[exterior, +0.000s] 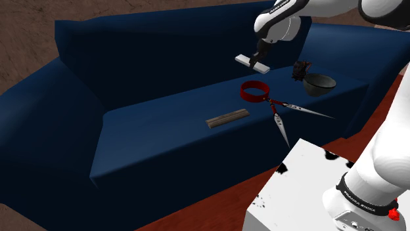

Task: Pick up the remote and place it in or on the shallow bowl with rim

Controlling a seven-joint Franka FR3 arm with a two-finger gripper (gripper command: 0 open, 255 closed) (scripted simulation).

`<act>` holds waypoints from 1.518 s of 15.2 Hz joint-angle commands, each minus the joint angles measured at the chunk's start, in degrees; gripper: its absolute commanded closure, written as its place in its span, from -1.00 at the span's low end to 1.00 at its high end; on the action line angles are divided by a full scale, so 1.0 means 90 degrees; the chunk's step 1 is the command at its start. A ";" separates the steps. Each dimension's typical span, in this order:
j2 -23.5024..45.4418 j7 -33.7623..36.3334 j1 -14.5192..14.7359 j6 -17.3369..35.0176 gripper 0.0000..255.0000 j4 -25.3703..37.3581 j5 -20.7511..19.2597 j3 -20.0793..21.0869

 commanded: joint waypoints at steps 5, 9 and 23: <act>-0.0189 0.0223 0.0045 -0.0436 1.00 0.0291 -0.0247 -0.0055; -0.0286 0.0339 0.0059 -0.0741 1.00 0.0521 -0.0375 -0.0081; -0.0792 -0.1501 -0.0831 -0.1071 1.00 0.0059 0.0041 -0.0786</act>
